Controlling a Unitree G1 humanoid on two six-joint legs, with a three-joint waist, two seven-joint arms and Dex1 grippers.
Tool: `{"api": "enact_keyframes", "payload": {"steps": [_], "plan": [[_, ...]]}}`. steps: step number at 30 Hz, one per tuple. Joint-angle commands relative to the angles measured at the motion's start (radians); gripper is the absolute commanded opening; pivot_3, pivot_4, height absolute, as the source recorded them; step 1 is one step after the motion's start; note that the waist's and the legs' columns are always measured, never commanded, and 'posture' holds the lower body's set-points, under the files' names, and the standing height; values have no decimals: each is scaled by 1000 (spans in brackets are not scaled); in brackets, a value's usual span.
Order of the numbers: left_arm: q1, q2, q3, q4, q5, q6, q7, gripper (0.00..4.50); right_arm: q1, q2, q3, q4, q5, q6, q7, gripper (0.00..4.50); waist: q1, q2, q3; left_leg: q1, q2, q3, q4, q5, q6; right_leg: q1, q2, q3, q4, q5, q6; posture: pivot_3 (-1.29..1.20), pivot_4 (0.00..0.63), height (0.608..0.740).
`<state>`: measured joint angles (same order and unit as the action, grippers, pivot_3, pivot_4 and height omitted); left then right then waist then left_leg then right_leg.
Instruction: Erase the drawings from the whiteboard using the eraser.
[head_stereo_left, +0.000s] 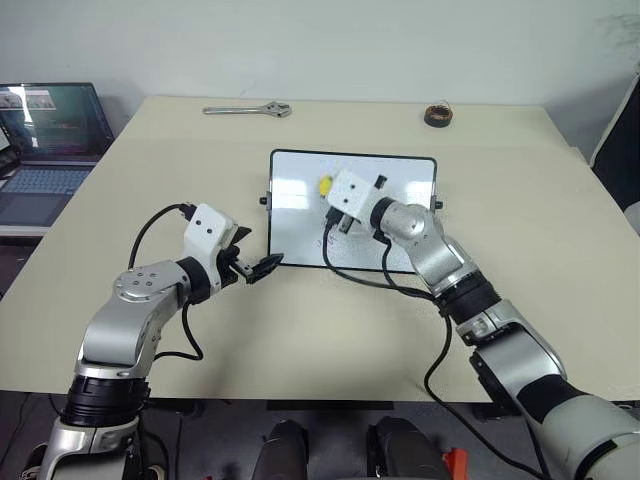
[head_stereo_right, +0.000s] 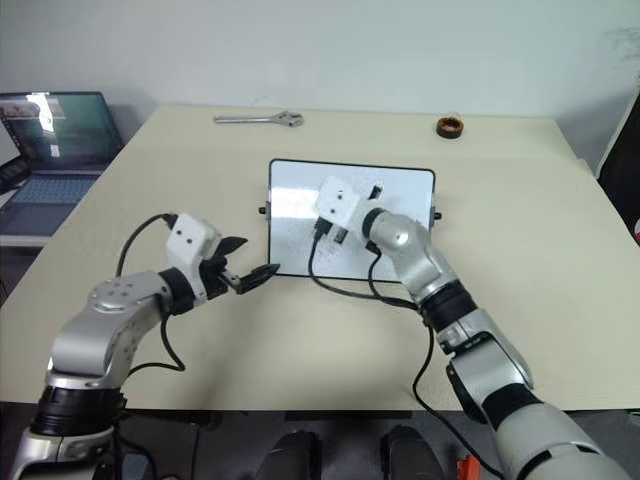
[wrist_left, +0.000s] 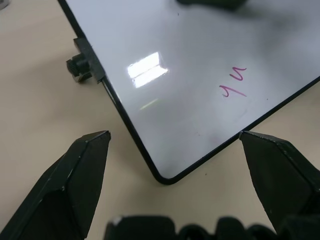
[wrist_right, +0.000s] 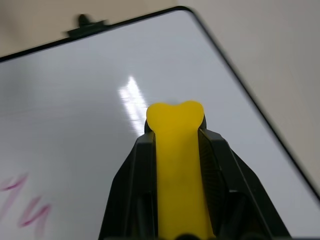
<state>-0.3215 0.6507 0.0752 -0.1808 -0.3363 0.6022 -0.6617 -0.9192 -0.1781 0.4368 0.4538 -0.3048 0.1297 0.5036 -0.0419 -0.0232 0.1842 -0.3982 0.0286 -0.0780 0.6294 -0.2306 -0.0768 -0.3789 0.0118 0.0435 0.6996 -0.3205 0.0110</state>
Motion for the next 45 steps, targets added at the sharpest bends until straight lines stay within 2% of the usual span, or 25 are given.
{"api": "enact_keyframes", "payload": {"steps": [1,8,13,22,28,34,37,39,43,45], "plan": [[-14,-5,1,1,6,-31,-7,4500,17,16,30,-3,-37,25,11,781,-7,0,0,0,0,0,0,0,0,0,0,0,0,0,0,0,150,740],[1,-7,4,7,11,-46,-12,4500,-20,-24,-112,58,-3,42,-115,682,0,0,0,0,0,-1,1,0,0,0,0,-1,1,0,0,0,150,740],[3,-13,-1,5,11,-47,-10,4500,-25,-60,-149,92,12,50,-122,681,14,0,0,1,0,-2,1,0,0,3,-1,-2,0,0,0,0,150,740],[-11,-15,-6,-4,9,-36,-9,4500,45,-85,-141,47,16,93,-62,679,16,-2,-1,3,-1,-3,1,0,0,6,-2,-3,0,0,0,0,150,740],[-7,-14,-4,1,8,-40,-15,4500,109,-46,-48,-67,-1,112,35,674,9,-2,-2,5,-1,-2,1,0,0,6,-2,-2,0,0,0,0,150,740],[21,-12,11,18,11,-64,-20,4500,128,-9,-82,-131,9,133,-16,673,-2,-2,-2,6,0,-1,0,0,0,6,0,-1,0,0,0,0,150,740],[38,-15,36,33,12,-84,-6,4500,133,0,-177,-233,99,192,-8,672,-1,-2,-1,5,0,-1,0,0,0,5,0,-1,0,0,0,0,150,740],[55,-33,80,30,-13,-126,-1,4500,178,-36,-217,-375,160,259,53,672,5,-2,-1,2,1,-2,0,0,0,4,-1,-1,-1,0,0,0,150,740],[96,-59,150,-18,-77,-143,-7,4500,308,-95,-287,-662,309,417,155,672,14,-2,-1,-4,0,-2,-1,0,0,-1,-3,-2,-4,0,1,0,150,740],[134,-63,178,-24,-87,-148,-4,4500,421,-158,-335,-821,372,488,195,672,15,-2,-1,-4,0,-2,-2,-1,0,-1,-4,-1,-5,-1,1,0,150,740]]}}
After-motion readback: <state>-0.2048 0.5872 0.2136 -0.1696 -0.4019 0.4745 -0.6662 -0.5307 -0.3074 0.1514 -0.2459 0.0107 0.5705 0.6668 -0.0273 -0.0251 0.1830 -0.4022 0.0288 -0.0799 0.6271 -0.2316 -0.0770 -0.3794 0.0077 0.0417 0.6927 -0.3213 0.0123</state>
